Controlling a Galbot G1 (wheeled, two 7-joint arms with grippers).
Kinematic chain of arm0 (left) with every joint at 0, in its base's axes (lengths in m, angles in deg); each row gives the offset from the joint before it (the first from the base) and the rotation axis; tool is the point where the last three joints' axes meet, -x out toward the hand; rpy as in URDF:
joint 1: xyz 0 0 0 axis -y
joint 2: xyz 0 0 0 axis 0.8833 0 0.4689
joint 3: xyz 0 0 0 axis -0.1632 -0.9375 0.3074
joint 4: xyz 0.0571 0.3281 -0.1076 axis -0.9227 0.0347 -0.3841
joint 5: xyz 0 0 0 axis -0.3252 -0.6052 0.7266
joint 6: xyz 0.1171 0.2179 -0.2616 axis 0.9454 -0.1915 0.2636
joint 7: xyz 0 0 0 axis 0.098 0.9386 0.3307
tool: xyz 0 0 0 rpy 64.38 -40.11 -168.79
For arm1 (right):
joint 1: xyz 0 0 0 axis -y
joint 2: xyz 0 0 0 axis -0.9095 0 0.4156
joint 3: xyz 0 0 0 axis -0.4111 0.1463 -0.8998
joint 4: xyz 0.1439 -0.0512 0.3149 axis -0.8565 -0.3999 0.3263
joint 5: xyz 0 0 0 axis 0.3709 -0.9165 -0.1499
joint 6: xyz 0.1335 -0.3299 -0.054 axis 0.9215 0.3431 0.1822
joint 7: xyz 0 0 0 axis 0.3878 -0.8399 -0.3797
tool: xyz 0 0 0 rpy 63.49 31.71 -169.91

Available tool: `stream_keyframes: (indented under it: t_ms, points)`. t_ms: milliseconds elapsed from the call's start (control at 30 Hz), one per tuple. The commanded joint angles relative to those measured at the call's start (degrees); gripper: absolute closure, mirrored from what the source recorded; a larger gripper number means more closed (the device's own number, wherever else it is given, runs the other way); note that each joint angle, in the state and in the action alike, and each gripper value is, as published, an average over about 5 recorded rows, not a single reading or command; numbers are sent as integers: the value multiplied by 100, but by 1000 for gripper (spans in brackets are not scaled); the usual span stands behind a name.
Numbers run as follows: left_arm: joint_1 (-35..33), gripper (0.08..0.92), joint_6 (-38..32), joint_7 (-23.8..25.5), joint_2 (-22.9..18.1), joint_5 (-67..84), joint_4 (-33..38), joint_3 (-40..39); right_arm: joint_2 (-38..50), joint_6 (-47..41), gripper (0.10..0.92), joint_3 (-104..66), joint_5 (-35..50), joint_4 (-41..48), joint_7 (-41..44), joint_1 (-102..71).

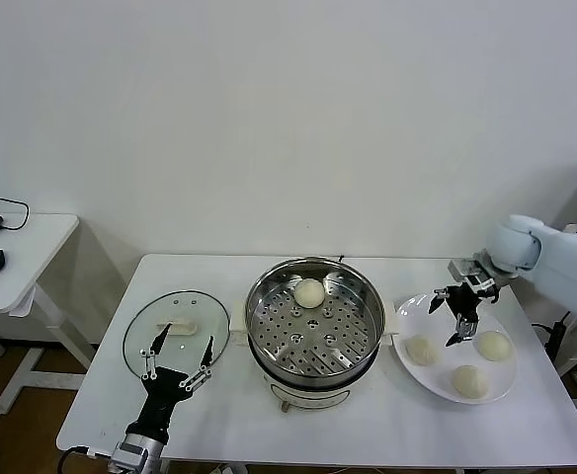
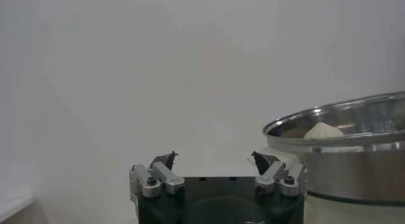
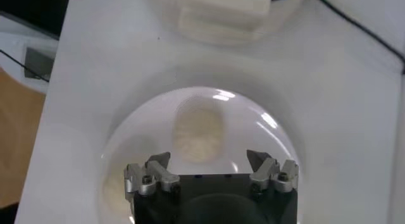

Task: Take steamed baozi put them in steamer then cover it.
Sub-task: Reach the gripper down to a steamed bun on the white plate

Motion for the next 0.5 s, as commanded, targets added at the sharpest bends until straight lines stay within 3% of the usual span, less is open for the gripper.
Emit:
stream_keyframes:
  t_ms: [33, 500]
  points:
    - [4, 177, -7, -5, -7, -2, -6, 8, -63, -95, 203, -399, 41, 213, -329, -759]
    - [13, 177, -33, -16, 1, 14, -38, 74, -358, -61, 204, -425, 2, 431, -418, -855]
